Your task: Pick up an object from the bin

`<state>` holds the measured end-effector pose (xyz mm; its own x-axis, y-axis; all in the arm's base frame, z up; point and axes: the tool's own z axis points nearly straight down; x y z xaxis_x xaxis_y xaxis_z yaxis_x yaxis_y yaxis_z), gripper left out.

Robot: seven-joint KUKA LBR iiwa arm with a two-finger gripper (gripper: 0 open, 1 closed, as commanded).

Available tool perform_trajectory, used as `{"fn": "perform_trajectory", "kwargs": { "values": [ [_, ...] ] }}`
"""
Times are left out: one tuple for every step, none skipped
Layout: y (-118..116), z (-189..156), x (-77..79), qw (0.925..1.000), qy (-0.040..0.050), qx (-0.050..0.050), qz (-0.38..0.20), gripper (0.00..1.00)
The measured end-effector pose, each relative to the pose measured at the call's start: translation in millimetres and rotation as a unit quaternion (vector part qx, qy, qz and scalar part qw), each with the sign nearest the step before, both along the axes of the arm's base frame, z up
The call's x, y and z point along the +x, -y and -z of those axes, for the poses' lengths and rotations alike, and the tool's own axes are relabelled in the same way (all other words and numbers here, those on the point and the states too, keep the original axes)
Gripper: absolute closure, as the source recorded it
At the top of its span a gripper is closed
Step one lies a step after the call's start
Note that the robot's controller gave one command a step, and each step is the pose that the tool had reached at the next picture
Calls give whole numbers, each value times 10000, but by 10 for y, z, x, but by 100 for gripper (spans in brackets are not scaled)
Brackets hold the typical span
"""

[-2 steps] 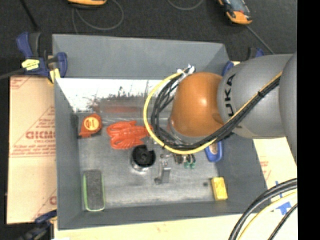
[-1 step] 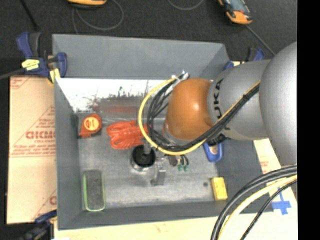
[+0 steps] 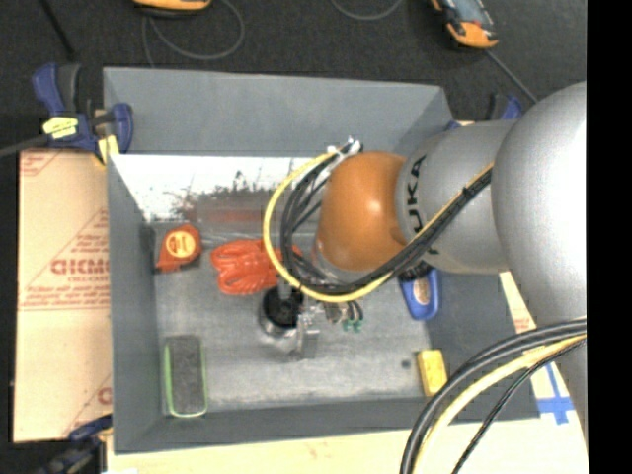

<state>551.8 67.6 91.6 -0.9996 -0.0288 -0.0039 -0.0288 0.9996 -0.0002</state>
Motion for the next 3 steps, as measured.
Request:
{"fn": "perform_trajectory", "kwargs": {
  "values": [
    [120,129,289,9998,107,28,180,100],
    [118,129,289,9998,107,30,181,100],
    [160,-1834,268,9999,-1,-1,116,100]
  ]
}}
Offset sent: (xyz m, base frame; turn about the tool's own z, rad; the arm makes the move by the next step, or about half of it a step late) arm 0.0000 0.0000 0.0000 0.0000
